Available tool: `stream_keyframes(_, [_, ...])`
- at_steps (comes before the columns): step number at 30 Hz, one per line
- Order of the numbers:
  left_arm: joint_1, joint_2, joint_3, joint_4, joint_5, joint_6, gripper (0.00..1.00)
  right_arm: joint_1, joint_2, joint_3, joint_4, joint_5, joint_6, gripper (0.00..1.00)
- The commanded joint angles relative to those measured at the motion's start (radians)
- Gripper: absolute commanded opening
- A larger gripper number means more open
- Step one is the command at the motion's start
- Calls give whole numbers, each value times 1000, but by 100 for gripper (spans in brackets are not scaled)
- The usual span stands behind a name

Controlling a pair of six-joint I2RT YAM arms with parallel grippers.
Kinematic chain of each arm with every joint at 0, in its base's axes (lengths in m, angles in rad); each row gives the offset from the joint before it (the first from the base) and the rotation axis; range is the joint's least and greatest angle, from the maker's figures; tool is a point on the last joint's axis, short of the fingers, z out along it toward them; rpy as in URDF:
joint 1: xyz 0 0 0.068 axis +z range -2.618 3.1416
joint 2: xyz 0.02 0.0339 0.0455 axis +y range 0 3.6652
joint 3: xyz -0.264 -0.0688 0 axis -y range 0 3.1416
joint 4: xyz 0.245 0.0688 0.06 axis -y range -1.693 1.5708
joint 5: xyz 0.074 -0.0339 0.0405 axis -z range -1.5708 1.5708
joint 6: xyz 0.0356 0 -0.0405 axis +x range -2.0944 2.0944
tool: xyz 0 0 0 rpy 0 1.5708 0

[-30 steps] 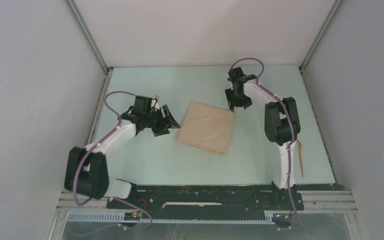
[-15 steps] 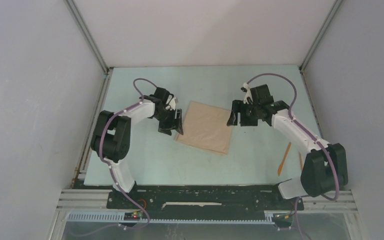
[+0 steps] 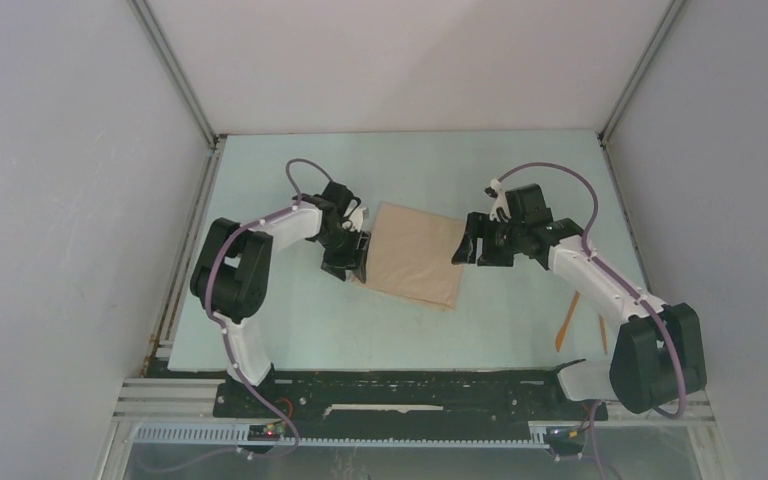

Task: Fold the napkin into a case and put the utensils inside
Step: Rotate the square-folded napkin at the center of the board.

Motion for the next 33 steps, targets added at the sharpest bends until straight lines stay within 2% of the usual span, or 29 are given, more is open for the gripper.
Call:
stream_keyframes(1, [-22,20,3,-28,-96,48,60,6,-28,-5,45,-22,29,76])
stream_keyframes(5, [-21,22,12,-33,-79,61,54,14,-29,-10,41,-13,29,77])
stream_keyframes(10, [-16,20,6,-29,-55,71,37,15,-29,-37,60,-21,37,76])
stream_keyframes(15, [6,2,-6,-14,-9,75,28,27,-12,-54,73,-24,42,76])
stream_keyframes(22, [24,-6,-46,30,117,5,5,43,0,-70,79,-19,49,77])
stream_keyframes(24, [15,-30,-107,89,172,-88,0,42,0,-73,65,3,53,77])
stream_keyframes(27, [-30,-118,-296,303,251,-357,0,35,5,-82,33,49,71,77])
stream_keyframes(33, [-268,-311,-669,854,214,-918,0,-61,35,-154,30,28,113,77])
